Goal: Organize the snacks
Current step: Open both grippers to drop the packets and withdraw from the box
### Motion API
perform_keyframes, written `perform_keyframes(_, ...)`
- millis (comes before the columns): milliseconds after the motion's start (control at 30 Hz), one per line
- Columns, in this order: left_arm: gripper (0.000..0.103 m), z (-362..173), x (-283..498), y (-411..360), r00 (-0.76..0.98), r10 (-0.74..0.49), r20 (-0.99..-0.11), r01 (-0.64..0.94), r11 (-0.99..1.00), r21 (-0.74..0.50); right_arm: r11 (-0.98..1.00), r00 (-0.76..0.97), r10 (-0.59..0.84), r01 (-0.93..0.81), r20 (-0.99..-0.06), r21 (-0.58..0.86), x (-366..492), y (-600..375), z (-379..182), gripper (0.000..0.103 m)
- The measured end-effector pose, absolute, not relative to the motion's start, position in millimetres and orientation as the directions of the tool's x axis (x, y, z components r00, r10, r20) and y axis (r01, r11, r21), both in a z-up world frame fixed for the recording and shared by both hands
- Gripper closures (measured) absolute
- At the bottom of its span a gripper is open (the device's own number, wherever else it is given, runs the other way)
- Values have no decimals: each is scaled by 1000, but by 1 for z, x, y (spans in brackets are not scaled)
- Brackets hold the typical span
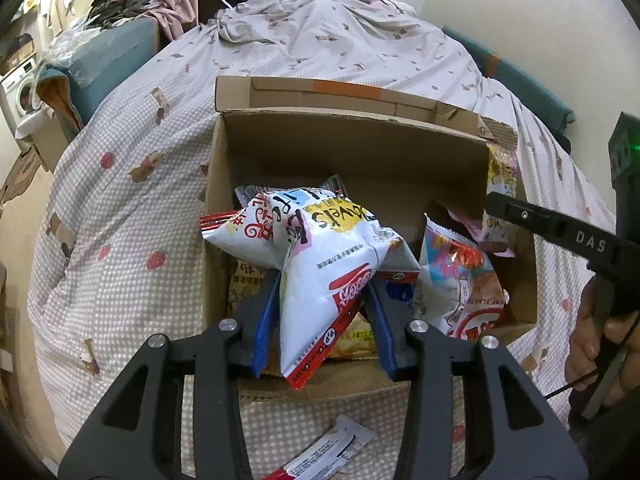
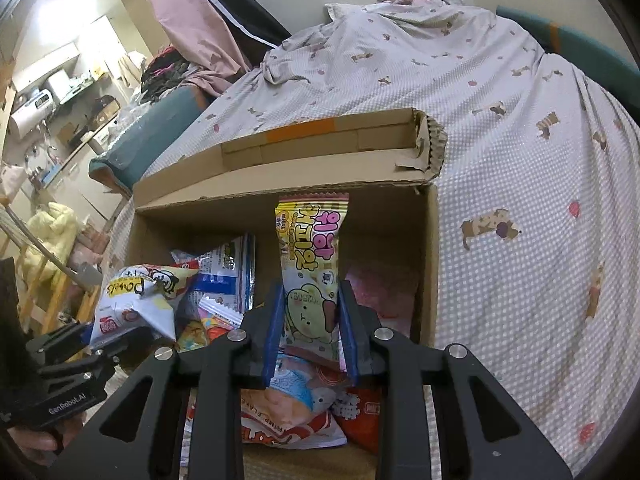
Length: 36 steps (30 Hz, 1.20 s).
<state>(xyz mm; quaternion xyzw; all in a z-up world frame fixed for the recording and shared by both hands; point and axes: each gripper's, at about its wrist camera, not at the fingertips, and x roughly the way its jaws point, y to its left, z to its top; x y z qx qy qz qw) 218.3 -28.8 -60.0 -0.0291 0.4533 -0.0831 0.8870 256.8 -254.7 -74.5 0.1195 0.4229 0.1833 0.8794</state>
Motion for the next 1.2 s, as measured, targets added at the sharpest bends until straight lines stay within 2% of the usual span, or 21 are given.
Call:
perform_keyframes(100,64,-59,218,-30,577,-175,-798,124,984,-126,884,570,461,-223,-680,411,258,-259,-74,72)
perform_keyframes(300,62,-55,217,-32,581,-171,-796,123,985,-122,879,579,472,-247,-665,408,253,-253,-68,72)
perform_keyframes(333,60,-55,217,-32,580,-170,-797,122,985,-122,877,578,475,-251,-663,409,253,-254,-67,72)
perform_keyframes(400,41,-53,216,-32,583,-159,-797,112,987,-115,879,578,471,-244,-667,409,253,-254,-66,69)
perform_keyframes(467,29,-50,214,-31,594,-159,-789,108,987,-117,877,582,471,-227,-663,424,252,-257,-66,47)
perform_keyframes(500,25,-48,214,-30,598,-158,-786,108,987,-117,876,589,470,-217,-657,432,251,-260,-65,27)
perform_keyframes(533,24,-47,213,-30,601,-150,-785,102,989,-112,873,606,468,-207,-643,441,248,-263,-63,19)
perform_keyframes(1200,23,-28,192,-16,629,-128,-767,41,990,-132,871,610,463,-176,-644,459,221,-271,-49,19)
